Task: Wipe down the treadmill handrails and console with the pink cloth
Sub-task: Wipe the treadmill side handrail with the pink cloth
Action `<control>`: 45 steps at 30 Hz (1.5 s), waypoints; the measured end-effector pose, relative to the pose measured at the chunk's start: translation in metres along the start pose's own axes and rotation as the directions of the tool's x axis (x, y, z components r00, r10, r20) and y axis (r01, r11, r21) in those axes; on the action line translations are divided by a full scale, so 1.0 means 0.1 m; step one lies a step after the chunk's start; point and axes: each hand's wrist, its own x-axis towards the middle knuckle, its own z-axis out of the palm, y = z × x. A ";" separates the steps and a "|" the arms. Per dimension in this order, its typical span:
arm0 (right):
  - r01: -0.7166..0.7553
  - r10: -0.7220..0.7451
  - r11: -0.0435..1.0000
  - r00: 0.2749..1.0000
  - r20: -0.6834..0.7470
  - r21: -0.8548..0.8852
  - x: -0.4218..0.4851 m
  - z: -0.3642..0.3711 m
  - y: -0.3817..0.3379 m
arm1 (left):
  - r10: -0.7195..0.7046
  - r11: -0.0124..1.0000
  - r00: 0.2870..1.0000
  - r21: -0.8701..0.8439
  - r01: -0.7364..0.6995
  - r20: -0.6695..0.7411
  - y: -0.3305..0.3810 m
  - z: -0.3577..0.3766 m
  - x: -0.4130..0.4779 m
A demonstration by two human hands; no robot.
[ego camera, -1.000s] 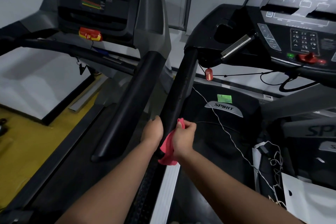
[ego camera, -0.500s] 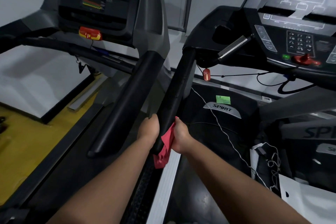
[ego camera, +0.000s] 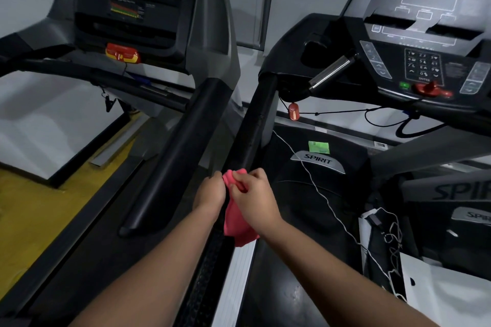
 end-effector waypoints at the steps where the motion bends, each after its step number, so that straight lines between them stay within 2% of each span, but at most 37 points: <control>1: 0.029 -0.029 0.998 1.000 0.001 -0.059 0.04 0.00 -0.01 | 0.010 1.000 1.000 0.015 -0.010 -0.005 0.00 0.00 0.01; 5: 0.084 -0.080 0.956 0.996 0.025 -0.279 0.24 0.07 -0.03 | -0.009 1.000 0.999 0.008 0.009 -0.035 -0.02 -0.01 -0.01; 6: 0.049 -0.049 0.964 0.999 0.009 -0.261 0.29 0.09 -0.02 | -0.011 1.000 1.000 0.006 0.011 -0.029 -0.02 -0.01 -0.03; 9: 0.082 -0.084 0.952 0.996 0.007 -0.296 0.23 0.11 -0.03 | 0.002 1.000 1.000 -0.027 -0.002 -0.004 0.01 -0.02 -0.02; 13: 0.144 -0.126 0.955 0.988 0.086 -0.258 0.04 0.07 -0.06 | 0.005 0.998 1.000 -0.058 -0.003 0.030 0.00 -0.01 0.00; 19: 0.075 -0.075 0.957 0.997 0.008 -0.279 0.36 0.01 -0.09 | -0.030 0.993 0.999 -0.113 0.033 0.025 0.05 -0.04 -0.09; 26: 0.237 -0.249 0.934 0.968 -0.013 -0.267 0.02 0.07 0.01 | -0.011 0.992 0.999 -0.122 0.016 0.034 0.04 -0.04 -0.07; 30: 0.207 -0.222 0.966 0.971 -0.088 -0.157 0.19 0.10 0.01 | -0.027 0.990 0.999 -0.137 0.030 0.022 0.05 -0.05 -0.10; 33: 0.210 -0.229 0.966 0.966 -0.122 -0.151 0.22 0.10 0.00 | -0.024 0.988 1.000 -0.149 0.026 0.014 0.05 -0.05 -0.11; 38: 0.212 -0.219 0.967 0.975 -0.042 -0.140 0.00 0.08 -0.02 | -0.015 0.989 1.000 -0.145 0.015 -0.003 0.04 -0.04 -0.08; 42: 0.069 -0.068 0.995 0.998 -0.015 0.076 0.25 -0.08 -0.08 | -0.020 0.993 0.999 -0.120 0.015 -0.038 0.04 -0.03 -0.07; 45: 0.058 -0.063 0.996 0.995 -0.077 -0.065 0.37 -0.10 -0.14 | -0.017 0.993 0.998 -0.114 0.010 -0.058 0.07 -0.05 -0.14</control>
